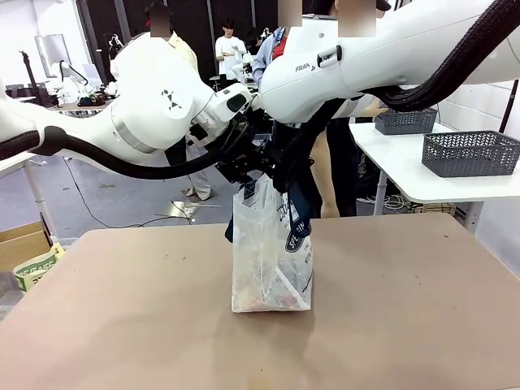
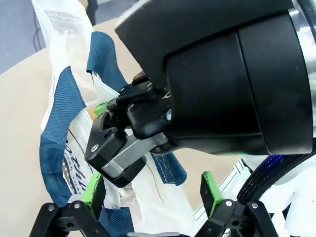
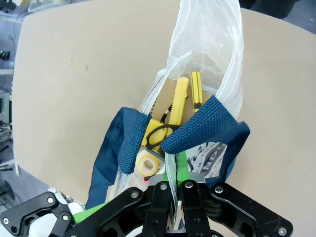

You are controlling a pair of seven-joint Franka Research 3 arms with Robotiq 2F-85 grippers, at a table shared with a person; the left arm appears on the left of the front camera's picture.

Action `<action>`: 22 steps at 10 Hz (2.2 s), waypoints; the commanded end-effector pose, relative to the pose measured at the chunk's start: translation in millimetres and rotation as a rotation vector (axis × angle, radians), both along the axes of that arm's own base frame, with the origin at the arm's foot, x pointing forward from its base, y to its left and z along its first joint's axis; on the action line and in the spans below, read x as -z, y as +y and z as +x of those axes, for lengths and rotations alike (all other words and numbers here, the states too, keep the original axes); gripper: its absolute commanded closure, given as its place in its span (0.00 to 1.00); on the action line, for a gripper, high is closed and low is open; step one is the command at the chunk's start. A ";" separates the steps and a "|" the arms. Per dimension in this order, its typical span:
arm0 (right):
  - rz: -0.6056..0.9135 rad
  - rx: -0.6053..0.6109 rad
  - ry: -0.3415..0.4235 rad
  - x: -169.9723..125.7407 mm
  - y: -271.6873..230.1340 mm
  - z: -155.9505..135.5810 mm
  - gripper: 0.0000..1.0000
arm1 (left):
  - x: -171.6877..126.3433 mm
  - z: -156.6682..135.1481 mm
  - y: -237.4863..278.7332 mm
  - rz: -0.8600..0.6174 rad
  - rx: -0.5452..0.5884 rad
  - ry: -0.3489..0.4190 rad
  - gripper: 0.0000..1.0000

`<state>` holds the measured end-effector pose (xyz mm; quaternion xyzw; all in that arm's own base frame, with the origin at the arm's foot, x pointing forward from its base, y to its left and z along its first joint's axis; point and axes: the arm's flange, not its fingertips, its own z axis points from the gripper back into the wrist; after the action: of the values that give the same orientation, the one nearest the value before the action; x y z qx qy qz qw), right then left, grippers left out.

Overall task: Transfer purchased items from the store into the shopping bag.
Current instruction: Move the Reusable shopping bag to the right side of the table.

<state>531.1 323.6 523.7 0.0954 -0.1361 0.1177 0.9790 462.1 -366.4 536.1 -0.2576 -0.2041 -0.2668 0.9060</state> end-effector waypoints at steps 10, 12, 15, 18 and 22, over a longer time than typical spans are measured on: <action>0.056 -0.013 -0.004 0.4 0.9 4.1 1.00 | 9.5 -5.1 -0.8 0.120 -0.021 -0.016 1.00; 0.057 -0.014 -0.001 0.3 1.3 5.1 1.00 | 8.3 -6.6 0.1 0.129 -0.025 -0.021 1.00; 0.051 -0.019 -0.002 -0.6 1.7 6.1 1.00 | 7.0 -9.3 2.0 0.165 -0.046 -0.027 1.00; 0.038 -0.035 -0.004 -1.0 1.3 4.8 1.00 | 4.7 -12.9 1.2 0.185 -0.051 -0.038 1.00; 0.047 -0.048 -0.014 -1.4 0.3 3.8 1.00 | 4.1 -13.6 0.8 0.152 -0.047 -0.048 1.00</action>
<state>530.4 327.6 524.0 0.0992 -0.1392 0.1296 0.9767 456.4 -368.9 530.1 -0.1758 -0.2076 -0.2739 0.9225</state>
